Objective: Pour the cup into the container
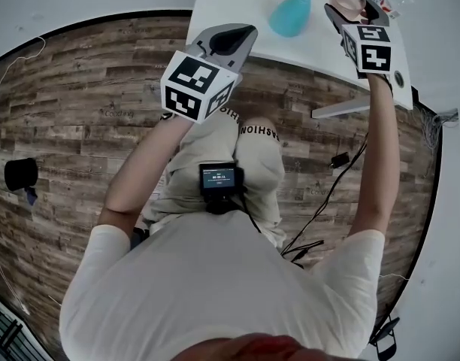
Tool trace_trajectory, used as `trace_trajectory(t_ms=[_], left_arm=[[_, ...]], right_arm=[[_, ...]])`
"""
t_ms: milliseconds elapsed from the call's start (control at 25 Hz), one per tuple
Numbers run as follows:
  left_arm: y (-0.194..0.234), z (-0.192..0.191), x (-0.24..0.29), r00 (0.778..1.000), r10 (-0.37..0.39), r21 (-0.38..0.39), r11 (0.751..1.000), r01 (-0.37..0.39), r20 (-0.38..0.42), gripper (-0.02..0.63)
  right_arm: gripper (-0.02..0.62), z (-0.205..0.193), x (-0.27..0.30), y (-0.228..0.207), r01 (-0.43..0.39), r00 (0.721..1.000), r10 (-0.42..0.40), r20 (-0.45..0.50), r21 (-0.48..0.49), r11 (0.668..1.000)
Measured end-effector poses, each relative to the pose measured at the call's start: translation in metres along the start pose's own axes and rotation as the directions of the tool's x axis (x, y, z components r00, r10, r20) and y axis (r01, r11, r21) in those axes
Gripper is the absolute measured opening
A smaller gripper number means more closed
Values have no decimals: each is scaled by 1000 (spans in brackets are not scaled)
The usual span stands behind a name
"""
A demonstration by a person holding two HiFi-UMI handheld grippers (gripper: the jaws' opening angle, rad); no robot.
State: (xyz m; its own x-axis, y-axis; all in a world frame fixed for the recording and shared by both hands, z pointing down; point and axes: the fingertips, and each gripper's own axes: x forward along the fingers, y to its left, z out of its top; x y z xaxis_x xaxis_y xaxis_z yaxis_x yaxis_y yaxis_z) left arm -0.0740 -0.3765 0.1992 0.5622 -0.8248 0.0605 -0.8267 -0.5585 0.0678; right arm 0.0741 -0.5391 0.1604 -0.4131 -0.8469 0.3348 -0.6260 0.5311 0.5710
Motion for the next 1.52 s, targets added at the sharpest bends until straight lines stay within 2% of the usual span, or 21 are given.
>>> trace_trajectory(t_ms=[560, 800, 1520], left_arm=[[-4, 5, 1, 1000, -19, -4, 1000, 19, 3, 11], [0, 3, -3, 1000, -9, -18, 1000, 9, 2, 11], [2, -3, -5, 1000, -2, -20, 1000, 2, -12, 11]], right_arm=[[371, 15, 10, 9, 48, 998, -54, -38, -150, 988], [371, 19, 11, 10, 76, 995, -91, -49, -251, 965], [371, 22, 17, 12, 134, 983, -173, -60, -406, 904]])
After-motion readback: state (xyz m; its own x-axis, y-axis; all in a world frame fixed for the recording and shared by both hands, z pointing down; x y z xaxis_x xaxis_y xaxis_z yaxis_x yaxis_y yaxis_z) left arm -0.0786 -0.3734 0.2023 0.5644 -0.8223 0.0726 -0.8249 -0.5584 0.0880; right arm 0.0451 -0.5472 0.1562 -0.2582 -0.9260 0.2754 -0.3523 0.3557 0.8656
